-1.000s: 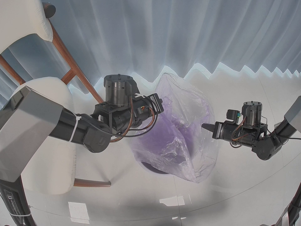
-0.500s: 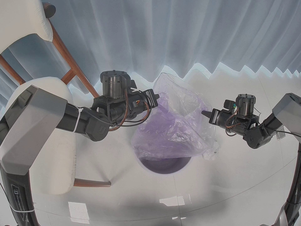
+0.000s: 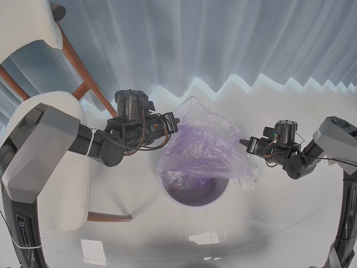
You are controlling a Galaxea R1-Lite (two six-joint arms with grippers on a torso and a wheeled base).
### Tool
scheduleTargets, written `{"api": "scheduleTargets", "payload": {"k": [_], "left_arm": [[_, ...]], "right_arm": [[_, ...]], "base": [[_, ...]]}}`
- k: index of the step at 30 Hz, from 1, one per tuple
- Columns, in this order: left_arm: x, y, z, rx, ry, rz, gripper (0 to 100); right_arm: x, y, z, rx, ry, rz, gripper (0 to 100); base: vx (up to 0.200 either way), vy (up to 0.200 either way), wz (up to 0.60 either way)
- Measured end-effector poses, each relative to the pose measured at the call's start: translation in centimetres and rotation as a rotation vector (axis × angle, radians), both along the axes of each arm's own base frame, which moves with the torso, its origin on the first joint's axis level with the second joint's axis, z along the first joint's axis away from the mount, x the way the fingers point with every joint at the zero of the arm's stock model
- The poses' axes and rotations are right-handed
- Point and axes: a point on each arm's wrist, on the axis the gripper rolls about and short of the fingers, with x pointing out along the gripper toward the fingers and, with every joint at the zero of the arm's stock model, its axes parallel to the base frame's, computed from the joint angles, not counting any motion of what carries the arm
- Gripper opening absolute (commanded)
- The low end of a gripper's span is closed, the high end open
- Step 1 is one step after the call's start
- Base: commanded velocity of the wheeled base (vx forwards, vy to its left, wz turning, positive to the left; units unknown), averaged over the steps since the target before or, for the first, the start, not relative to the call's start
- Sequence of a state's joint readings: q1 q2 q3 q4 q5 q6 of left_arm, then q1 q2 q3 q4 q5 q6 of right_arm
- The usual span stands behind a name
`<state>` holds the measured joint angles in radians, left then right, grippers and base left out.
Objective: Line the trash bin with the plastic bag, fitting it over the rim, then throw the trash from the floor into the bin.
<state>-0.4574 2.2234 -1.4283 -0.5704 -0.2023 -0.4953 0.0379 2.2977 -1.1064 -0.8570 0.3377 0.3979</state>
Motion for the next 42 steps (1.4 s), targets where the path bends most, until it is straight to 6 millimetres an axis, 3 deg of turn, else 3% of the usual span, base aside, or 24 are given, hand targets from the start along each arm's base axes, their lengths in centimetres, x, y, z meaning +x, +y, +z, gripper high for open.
{"api": "scheduleTargets", "payload": {"k": [17, 23, 36, 42], "left_arm": [[-0.8, 3.9, -2.9, 0.072, 0.093, 0.032, 0], [-0.9, 5.0, -2.9, 0.065, 0.086, 0.043, 0], [0.1, 4.9, -2.3, 0.060, 0.032, 0.059, 0], [0.1, 3.1, -1.8, 0.066, 0.002, 0.061, 0]], "right_arm": [[-2.1, 0.2, -4.3, -0.003, 0.041, 0.009, 0], [-1.9, 0.3, -5.2, -0.001, 0.040, 0.010, 0], [1.0, 0.4, -5.0, -0.011, 0.061, -0.032, 0], [2.0, 0.4, -4.5, -0.019, 0.054, -0.066, 0]], "base": [[0.000, 0.000, 0.00], [0.000, 0.000, 0.00], [0.000, 0.000, 0.00], [0.000, 0.000, 0.00]]}}
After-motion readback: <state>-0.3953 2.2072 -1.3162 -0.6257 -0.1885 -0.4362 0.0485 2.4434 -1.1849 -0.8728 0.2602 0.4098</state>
